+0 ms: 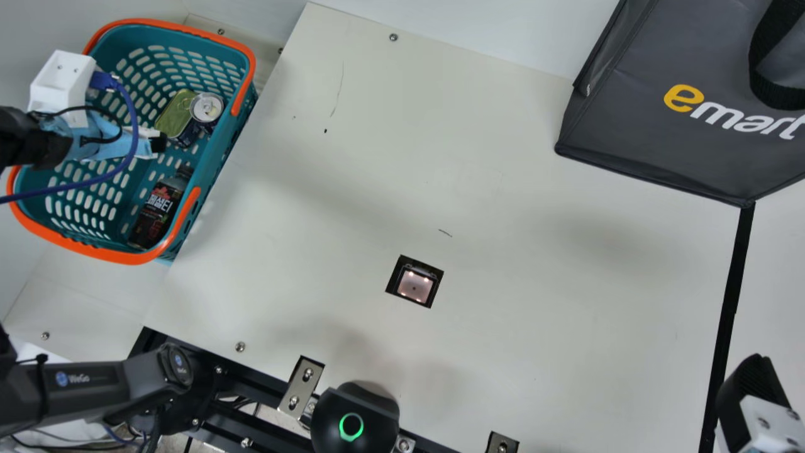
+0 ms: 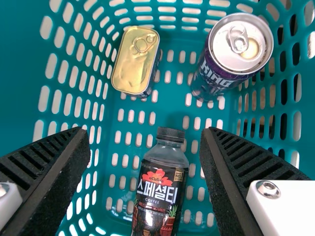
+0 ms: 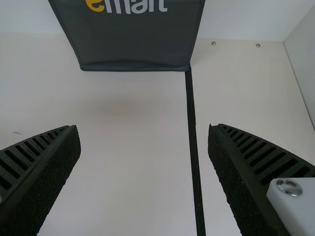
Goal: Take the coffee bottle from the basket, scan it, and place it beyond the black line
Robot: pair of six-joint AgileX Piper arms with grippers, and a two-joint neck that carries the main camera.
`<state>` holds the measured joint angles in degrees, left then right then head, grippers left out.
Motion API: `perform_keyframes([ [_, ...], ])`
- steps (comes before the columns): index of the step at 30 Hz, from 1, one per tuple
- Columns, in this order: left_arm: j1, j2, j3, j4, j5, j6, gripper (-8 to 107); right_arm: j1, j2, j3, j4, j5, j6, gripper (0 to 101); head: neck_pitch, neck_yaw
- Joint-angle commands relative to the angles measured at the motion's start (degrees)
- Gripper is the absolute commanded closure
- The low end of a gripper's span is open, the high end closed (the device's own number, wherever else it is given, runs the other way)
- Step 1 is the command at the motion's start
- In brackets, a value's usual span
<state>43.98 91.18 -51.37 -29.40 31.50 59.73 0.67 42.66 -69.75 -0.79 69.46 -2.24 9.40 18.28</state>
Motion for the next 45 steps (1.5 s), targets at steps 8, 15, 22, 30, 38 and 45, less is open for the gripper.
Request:
perform_keyframes([
  [8,-1.9,2.3,-0.3,3.0,-0.2,-2.1,9,0.0,0.0,0.0,0.0,0.0,0.0,10,-1.5,0.1],
  [15,-3.5,4.1,-0.2,5.1,-1.3,-3.7,9,0.0,0.0,0.0,0.0,0.0,0.0,10,-1.5,0.1],
  [22,-4.7,6.7,0.7,4.7,-3.9,-2.3,9,0.0,0.0,0.0,0.0,0.0,0.0,10,-1.5,0.1],
  [30,-5.6,10.6,1.6,2.5,-7.4,1.4,9,0.0,0.0,0.0,0.0,0.0,0.0,10,-1.5,0.1],
  [38,-5.6,15.1,0.9,-0.6,-10.1,5.7,9,0.0,0.0,0.0,0.0,0.1,0.0,10,-1.5,0.1],
  [45,-5.5,19.0,0.0,-3.8,-12.3,9.9,9,0.0,0.0,0.0,0.0,0.1,0.0,10,-1.5,0.1],
])
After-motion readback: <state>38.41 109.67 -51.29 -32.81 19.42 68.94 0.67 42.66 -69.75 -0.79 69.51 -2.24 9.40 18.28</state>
